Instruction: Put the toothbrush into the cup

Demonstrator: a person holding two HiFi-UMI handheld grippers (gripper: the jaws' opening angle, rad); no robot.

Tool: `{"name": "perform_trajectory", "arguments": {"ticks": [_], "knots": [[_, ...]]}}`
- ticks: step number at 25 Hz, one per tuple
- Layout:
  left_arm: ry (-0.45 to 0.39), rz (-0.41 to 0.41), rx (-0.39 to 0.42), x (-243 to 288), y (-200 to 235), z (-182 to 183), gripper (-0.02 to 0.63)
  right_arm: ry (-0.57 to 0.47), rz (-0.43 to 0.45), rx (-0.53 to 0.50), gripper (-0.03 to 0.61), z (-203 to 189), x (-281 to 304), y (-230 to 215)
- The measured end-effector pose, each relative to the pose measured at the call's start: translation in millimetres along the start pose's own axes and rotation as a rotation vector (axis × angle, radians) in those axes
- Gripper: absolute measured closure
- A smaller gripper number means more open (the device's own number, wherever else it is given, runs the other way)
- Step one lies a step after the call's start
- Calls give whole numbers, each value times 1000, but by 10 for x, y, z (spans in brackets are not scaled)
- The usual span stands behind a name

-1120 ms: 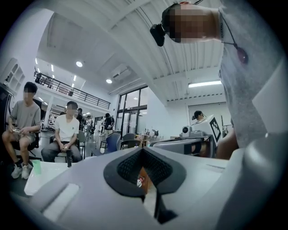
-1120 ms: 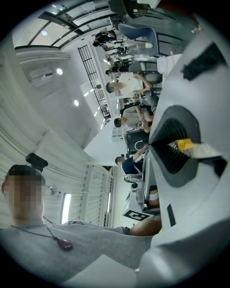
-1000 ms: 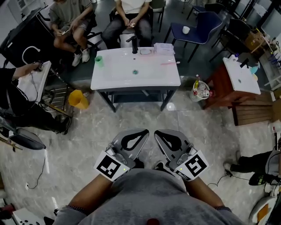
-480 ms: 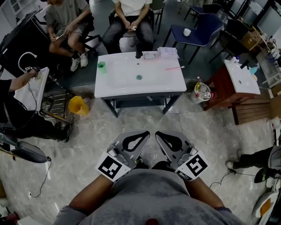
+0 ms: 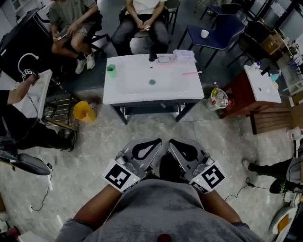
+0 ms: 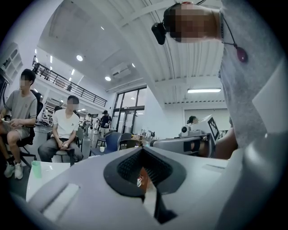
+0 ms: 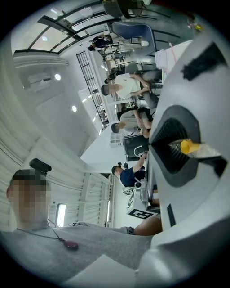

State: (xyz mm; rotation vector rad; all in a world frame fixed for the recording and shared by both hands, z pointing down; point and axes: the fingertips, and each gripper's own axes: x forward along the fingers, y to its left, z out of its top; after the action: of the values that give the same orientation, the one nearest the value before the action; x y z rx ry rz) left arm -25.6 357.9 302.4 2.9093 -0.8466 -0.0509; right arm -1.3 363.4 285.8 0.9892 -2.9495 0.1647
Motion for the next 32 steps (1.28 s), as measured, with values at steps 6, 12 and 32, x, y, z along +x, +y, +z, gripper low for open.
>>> {"name": "perform_trajectory", "arguments": {"ticks": [6, 12, 32], "knots": [[5, 26, -16, 111, 160, 37, 606, -5, 33, 0, 565, 4, 119, -160], [17, 47, -15, 357, 341, 52, 606, -9, 59, 1, 565, 31, 220, -486], [47, 100, 5, 1622, 973, 179, 606, -15, 120, 26, 565, 196, 390, -1894]]}}
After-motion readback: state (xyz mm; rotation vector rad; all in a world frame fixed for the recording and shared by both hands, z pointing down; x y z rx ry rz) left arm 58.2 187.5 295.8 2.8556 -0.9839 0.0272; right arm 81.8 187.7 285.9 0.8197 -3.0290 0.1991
